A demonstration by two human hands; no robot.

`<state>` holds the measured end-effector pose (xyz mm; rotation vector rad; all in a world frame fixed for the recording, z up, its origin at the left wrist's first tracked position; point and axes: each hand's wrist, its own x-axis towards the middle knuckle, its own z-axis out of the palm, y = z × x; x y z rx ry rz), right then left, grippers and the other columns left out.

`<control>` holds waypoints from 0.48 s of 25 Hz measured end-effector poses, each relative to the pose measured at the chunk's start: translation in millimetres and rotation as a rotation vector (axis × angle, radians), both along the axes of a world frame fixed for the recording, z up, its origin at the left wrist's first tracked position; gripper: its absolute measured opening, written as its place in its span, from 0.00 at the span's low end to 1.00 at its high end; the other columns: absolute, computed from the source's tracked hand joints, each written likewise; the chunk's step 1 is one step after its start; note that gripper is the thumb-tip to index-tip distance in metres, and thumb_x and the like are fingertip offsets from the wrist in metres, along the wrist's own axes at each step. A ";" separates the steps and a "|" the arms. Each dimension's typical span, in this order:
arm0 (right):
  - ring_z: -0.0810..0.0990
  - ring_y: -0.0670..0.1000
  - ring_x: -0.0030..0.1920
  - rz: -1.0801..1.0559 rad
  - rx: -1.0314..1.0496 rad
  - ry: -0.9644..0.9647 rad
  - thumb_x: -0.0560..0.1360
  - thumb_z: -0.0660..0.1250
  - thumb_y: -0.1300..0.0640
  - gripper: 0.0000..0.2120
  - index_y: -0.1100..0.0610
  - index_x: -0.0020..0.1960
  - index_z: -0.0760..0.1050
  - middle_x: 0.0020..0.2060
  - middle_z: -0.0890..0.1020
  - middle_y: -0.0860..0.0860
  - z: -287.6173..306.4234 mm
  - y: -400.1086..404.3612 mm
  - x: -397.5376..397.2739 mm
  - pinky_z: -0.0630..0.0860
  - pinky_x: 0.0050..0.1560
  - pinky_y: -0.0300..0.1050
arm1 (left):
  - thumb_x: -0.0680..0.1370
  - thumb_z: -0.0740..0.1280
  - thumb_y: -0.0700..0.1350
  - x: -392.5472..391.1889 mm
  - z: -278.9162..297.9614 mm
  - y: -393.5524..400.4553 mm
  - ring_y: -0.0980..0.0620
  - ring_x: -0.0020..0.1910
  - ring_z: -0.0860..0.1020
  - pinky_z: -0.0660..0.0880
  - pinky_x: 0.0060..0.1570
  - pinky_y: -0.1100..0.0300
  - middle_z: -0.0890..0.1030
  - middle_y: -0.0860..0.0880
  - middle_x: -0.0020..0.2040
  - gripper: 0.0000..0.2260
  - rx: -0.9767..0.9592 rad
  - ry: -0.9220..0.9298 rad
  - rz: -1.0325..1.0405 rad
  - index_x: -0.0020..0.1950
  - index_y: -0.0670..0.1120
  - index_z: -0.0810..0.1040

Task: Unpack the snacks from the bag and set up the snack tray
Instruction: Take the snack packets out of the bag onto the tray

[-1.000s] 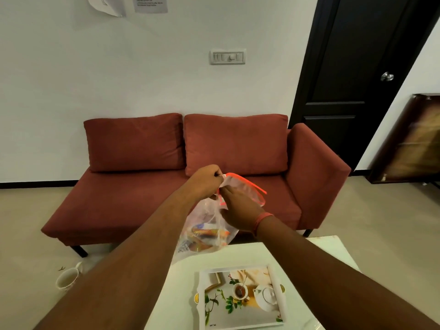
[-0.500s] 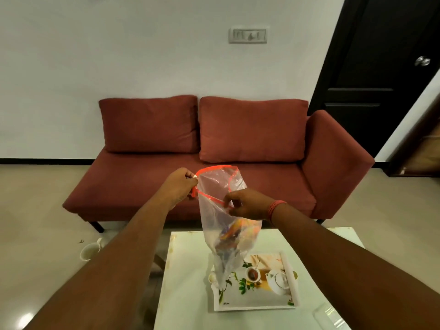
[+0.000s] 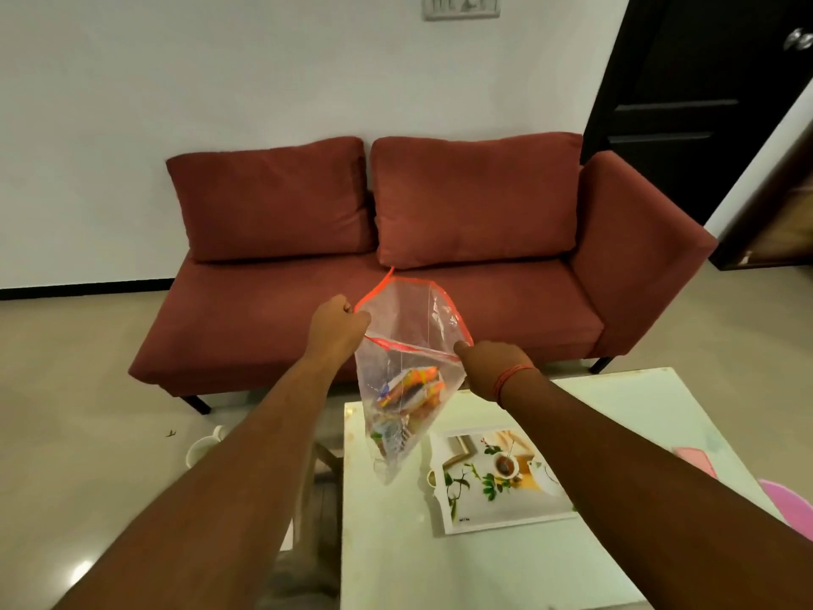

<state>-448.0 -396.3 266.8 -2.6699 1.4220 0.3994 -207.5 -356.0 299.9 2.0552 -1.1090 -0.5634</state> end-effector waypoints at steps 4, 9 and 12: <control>0.79 0.57 0.45 -0.270 0.102 -0.479 0.76 0.68 0.48 0.12 0.56 0.45 0.72 0.42 0.79 0.53 -11.2 6.8 -7.0 0.73 0.42 0.47 | 0.71 0.62 0.41 -10.4 -11.5 -7.7 0.40 0.43 0.77 0.81 0.44 0.45 0.76 0.45 0.42 0.03 0.056 0.164 0.102 0.42 0.47 0.69; 0.83 0.52 0.33 -0.652 0.191 -0.837 0.80 0.59 0.38 0.29 0.60 0.34 0.77 0.29 0.83 0.54 -25.0 3.3 -42.6 0.77 0.40 0.47 | 0.75 0.59 0.32 -49.5 -21.8 -22.5 0.44 0.53 0.79 0.79 0.50 0.52 0.79 0.44 0.58 0.20 -0.025 0.044 -0.269 0.60 0.50 0.79; 0.82 0.56 0.37 -0.700 0.170 -0.834 0.78 0.64 0.53 0.14 0.60 0.37 0.77 0.34 0.83 0.55 -31.7 -10.3 -72.6 0.81 0.45 0.52 | 0.72 0.56 0.26 -79.1 -28.0 -32.0 0.42 0.46 0.80 0.77 0.40 0.58 0.81 0.40 0.54 0.22 0.048 -0.055 -0.365 0.53 0.43 0.85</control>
